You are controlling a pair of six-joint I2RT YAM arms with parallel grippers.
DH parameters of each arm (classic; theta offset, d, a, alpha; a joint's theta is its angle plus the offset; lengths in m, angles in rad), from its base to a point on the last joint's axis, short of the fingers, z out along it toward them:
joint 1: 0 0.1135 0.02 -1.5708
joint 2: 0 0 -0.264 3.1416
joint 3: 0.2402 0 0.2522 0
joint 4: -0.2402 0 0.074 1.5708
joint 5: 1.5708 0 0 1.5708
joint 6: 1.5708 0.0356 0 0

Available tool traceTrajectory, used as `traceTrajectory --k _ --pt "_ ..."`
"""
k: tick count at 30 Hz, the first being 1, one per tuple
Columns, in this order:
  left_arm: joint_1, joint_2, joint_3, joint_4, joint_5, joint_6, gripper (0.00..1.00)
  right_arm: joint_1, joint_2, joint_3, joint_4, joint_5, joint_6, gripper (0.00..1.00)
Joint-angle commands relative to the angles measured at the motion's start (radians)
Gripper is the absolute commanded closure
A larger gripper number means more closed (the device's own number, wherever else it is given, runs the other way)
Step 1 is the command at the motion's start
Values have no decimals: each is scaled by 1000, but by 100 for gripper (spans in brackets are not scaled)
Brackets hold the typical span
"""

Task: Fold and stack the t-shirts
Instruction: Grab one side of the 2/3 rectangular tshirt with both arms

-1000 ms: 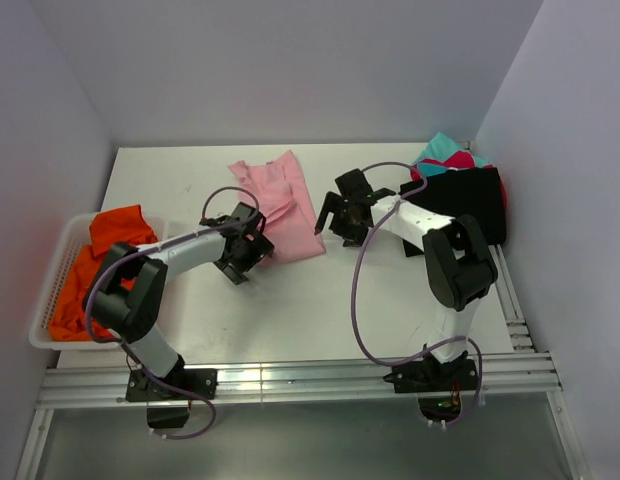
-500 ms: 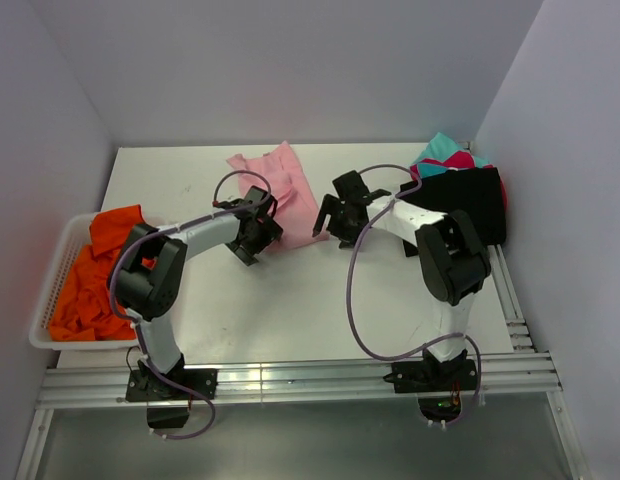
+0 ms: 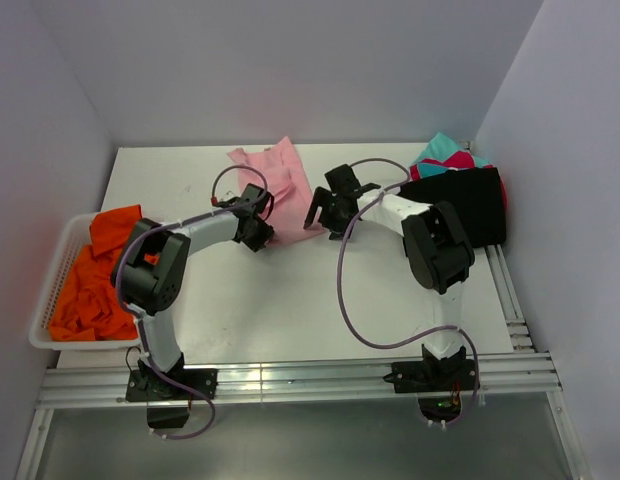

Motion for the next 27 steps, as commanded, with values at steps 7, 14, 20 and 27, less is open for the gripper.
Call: traceTrajectory --k 7,14,20,27 --pt "53 113 -62 41 -21 72 92 7 12 -2 24 5 -23 13" --pt "57 81 -73 34 -15 123 96 7 84 68 51 7 -11 15" --pt "57 23 -130 37 1 140 97 8 148 114 82 2 26 28" --pt "57 30 -145 27 1 159 98 15 164 96 87 14 41 77"
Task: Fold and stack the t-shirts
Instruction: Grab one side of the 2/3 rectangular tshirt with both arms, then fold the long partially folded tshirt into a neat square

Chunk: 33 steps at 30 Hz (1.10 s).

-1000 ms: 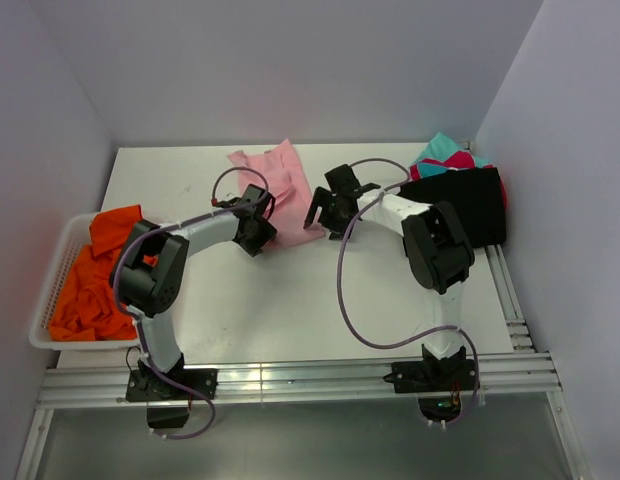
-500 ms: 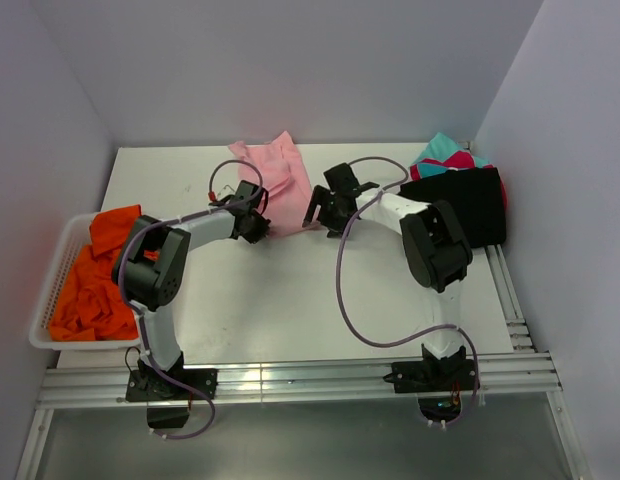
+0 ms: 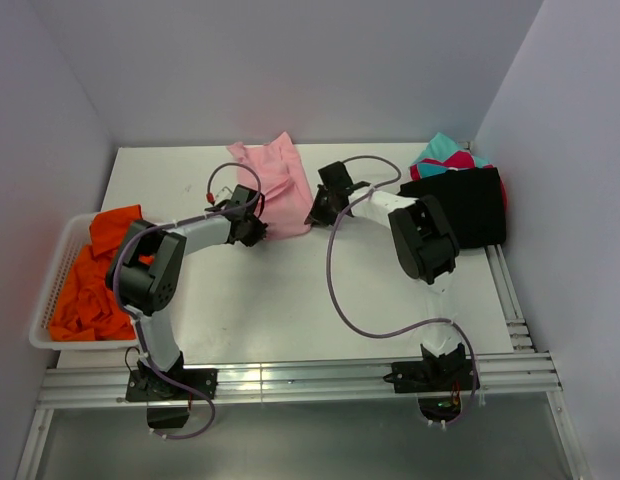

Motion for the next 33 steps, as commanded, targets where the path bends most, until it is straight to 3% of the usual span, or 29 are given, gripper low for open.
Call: traceTrajectory --k 1,3,6,11,18,26,33 --pt "6 46 -58 -175 -25 70 98 13 25 -17 -33 34 -1 81" --pt "5 41 -52 -182 -26 78 99 13 11 -46 -43 43 -2 100" --pt "6 3 -40 -211 -8 110 100 12 -63 -133 -50 49 -12 100" --pt "-14 -207 3 -370 40 213 100 15 -372 -333 -103 66 -10 100" --pt "-41 -403 100 -608 72 303 100 22 -743 -402 -299 115 -6 100" --pt "-49 -531 162 -761 86 326 100 33 -945 -456 -422 152 14 100" --pt "-64 -577 222 -791 146 403 100 54 -1135 -560 -499 192 70 100"
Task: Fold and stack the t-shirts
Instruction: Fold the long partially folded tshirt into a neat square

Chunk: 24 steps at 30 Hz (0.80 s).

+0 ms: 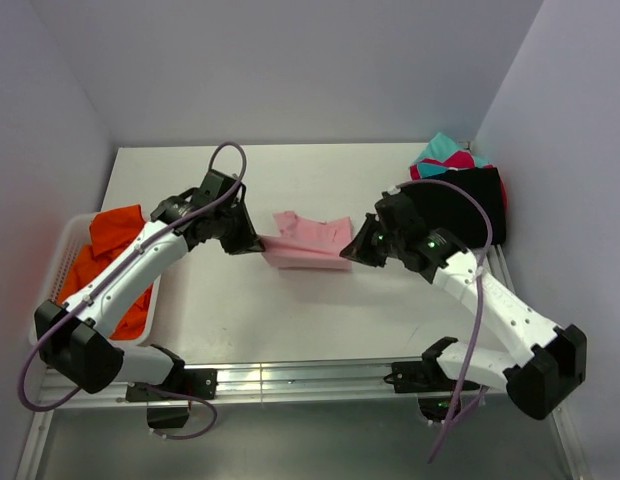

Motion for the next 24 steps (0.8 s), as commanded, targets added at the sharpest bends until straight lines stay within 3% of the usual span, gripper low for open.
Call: traceTrajectory --k 1,6,11,24 --pt "25 -80 56 -120 -97 108 100 -8 -132 -40 -172 180 -6 100" --pt "19 -106 47 -113 3 149 100 21 -207 -20 -249 194 35 100" --pt "16 -200 -58 -117 40 139 100 95 -296 25 -399 260 100 100" --pt "17 -304 -187 -123 134 111 100 118 -457 -89 -553 223 197 100"
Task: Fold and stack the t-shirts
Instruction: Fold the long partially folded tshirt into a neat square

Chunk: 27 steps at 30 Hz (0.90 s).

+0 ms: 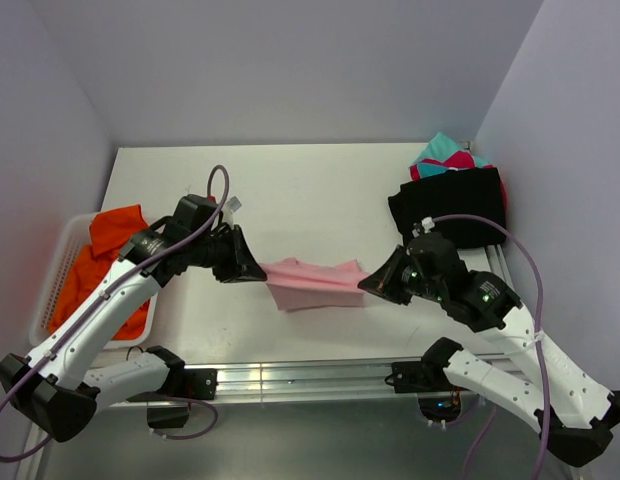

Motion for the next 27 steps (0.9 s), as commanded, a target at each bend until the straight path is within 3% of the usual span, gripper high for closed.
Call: traceTrajectory --k 1,7,11,15,19,20,21,23,24,25,27 --pt "34 -29 -38 -110 -158 46 100 -17 -55 -45 -276 159 -24 100" --pt "33 17 -84 -54 -121 31 100 -17 -33 -68 -239 153 -32 100" --pt "34 101 -67 17 -103 55 100 -17 84 -33 -185 182 -91 100" --pt "39 307 -16 103 -75 92 100 -55 255 48 -106 196 -177 100" --pt "83 571 158 176 -26 143 99 -133 515 126 15 192 -266 100" --pt "90 628 201 179 -30 166 95 -150 574 156 34 193 -300 100" --pt "97 747 252 168 -76 172 67 -168 635 235 36 210 -314 76" --pt "128 855 407 130 -107 180 52 -216 831 345 5 239 -349 22" --pt "140 936 459 113 -116 170 50 -228 891 460 -33 254 -360 9" --pt "154 961 541 89 -119 160 49 -240 966 510 -39 273 -375 4" --pt "188 983 603 73 -125 126 46 -263 1008 605 -55 271 -400 2"
